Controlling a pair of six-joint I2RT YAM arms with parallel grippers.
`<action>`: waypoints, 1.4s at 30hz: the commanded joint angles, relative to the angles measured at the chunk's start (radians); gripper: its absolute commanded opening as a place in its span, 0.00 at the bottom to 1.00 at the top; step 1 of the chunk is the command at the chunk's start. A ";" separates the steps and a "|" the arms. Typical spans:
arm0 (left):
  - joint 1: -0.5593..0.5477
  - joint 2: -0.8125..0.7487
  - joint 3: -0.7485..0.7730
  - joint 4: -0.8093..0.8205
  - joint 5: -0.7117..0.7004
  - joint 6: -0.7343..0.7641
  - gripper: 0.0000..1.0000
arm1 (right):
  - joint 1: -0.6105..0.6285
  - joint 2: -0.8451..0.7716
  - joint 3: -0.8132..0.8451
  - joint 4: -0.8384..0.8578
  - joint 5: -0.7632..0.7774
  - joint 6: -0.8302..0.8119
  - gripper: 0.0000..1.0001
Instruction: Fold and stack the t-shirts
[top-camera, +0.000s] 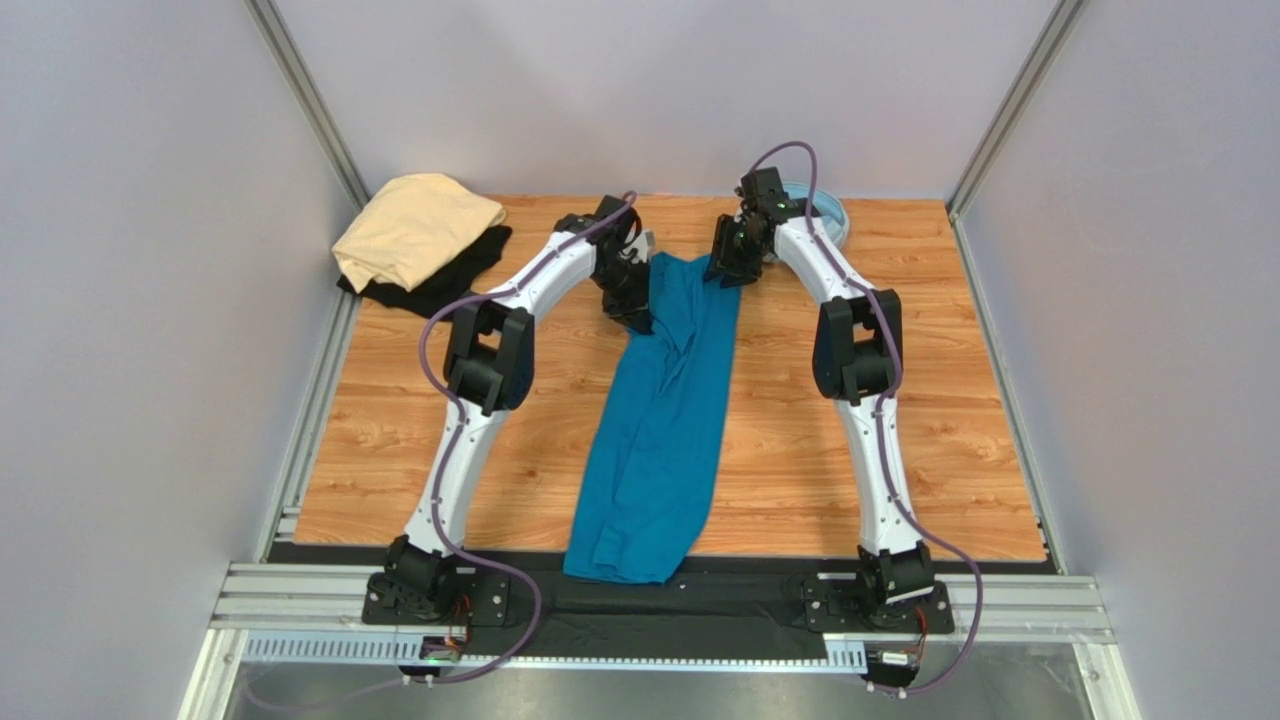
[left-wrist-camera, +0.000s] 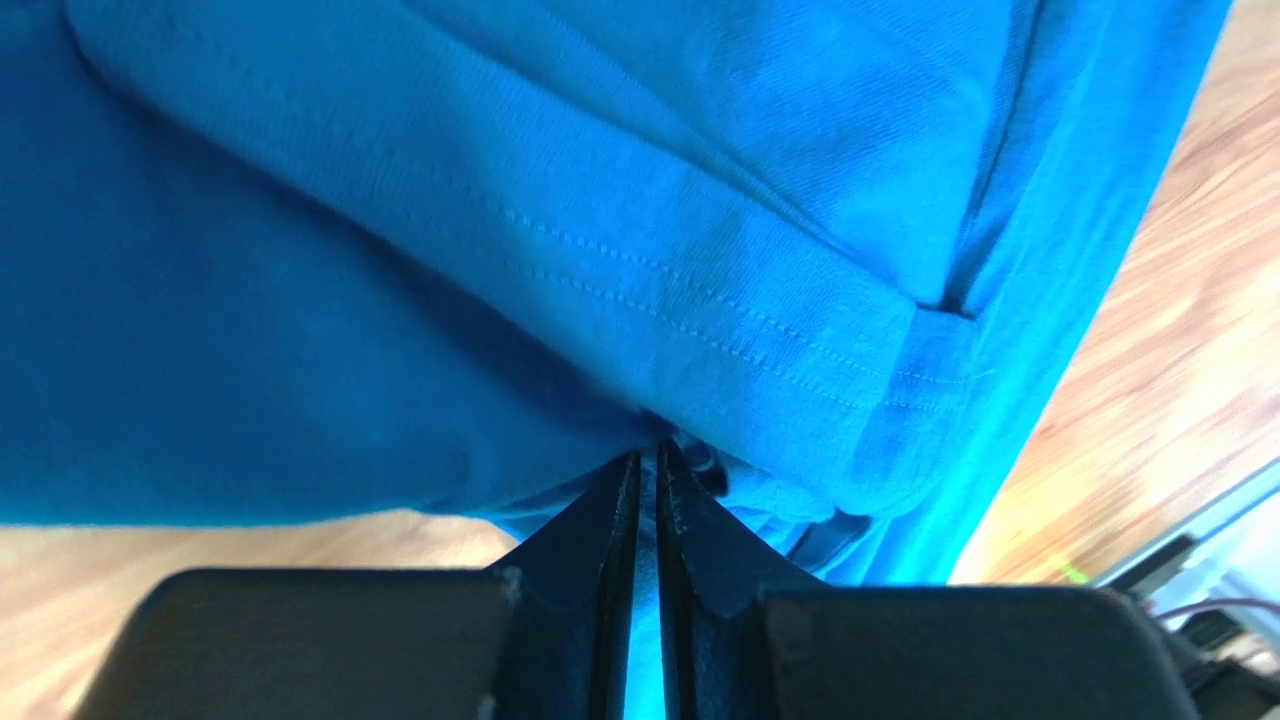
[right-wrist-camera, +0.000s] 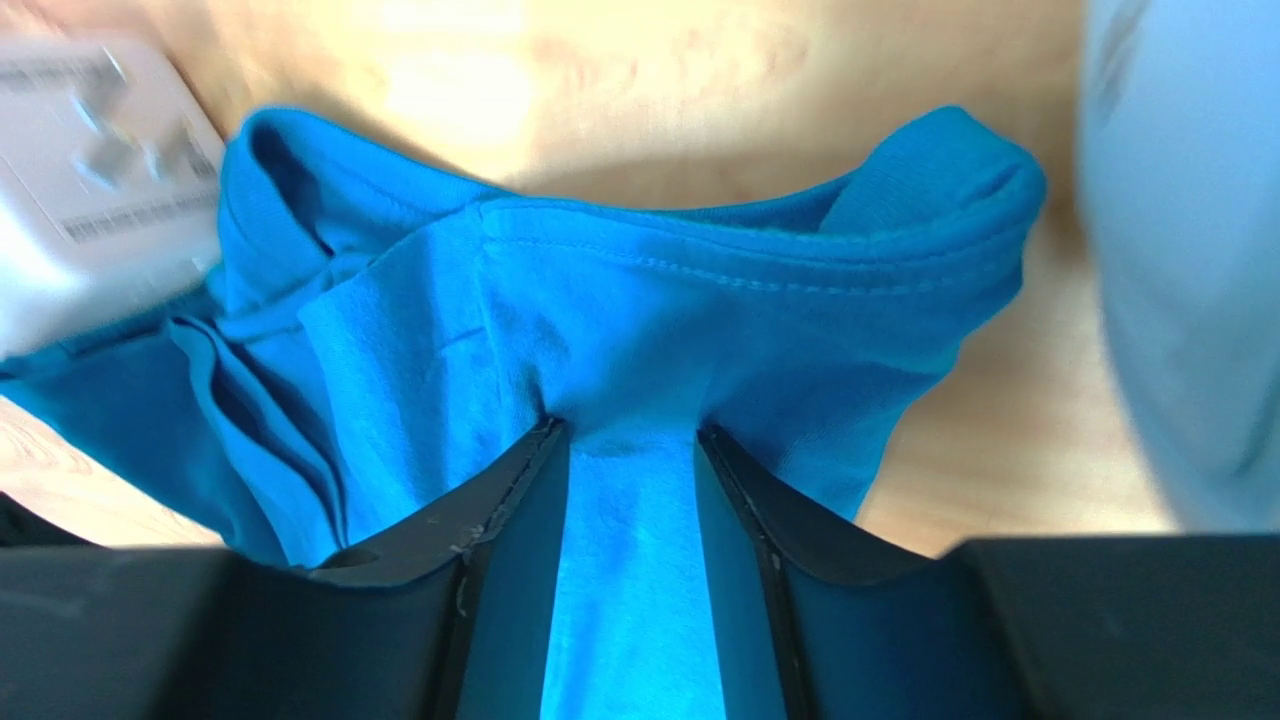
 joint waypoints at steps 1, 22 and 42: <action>0.032 0.062 0.063 0.064 -0.020 -0.077 0.15 | -0.032 0.058 0.062 0.086 0.024 0.037 0.44; 0.179 0.057 0.131 0.159 0.036 -0.126 0.12 | -0.050 0.000 0.074 0.325 -0.232 0.164 0.47; 0.182 -0.588 -0.659 0.176 0.076 -0.023 0.15 | 0.013 -0.619 -0.652 0.105 -0.295 0.074 0.49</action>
